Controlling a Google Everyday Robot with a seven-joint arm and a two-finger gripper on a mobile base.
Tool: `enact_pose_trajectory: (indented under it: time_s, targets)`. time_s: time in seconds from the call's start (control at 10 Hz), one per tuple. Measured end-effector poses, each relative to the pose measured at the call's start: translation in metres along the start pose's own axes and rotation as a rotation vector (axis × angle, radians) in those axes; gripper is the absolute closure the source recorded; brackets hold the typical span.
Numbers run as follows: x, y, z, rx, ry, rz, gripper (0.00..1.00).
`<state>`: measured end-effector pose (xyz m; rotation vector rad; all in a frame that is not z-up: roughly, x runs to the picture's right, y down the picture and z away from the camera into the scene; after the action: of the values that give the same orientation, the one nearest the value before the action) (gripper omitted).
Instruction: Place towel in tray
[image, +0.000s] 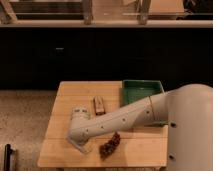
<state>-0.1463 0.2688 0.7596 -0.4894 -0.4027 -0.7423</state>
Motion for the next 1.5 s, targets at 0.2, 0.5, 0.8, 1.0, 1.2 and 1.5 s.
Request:
enact_pose_trajectory:
  time_s: [0.2,0.5,0.8,1.0,1.2,1.5]
  targets:
    - [0.003,-0.004,0.005,-0.004,-0.005,0.002,0.20]
    - [0.005,-0.003,0.018,-0.026,-0.032,0.005,0.20]
    - [0.007,0.001,0.027,-0.044,-0.043,0.011,0.29]
    - [0.004,0.003,0.029,-0.050,-0.044,0.005,0.51]
    - [0.005,0.006,0.028,-0.048,-0.044,0.009,0.68]
    - [0.004,0.009,0.022,-0.034,-0.040,0.003,0.97]
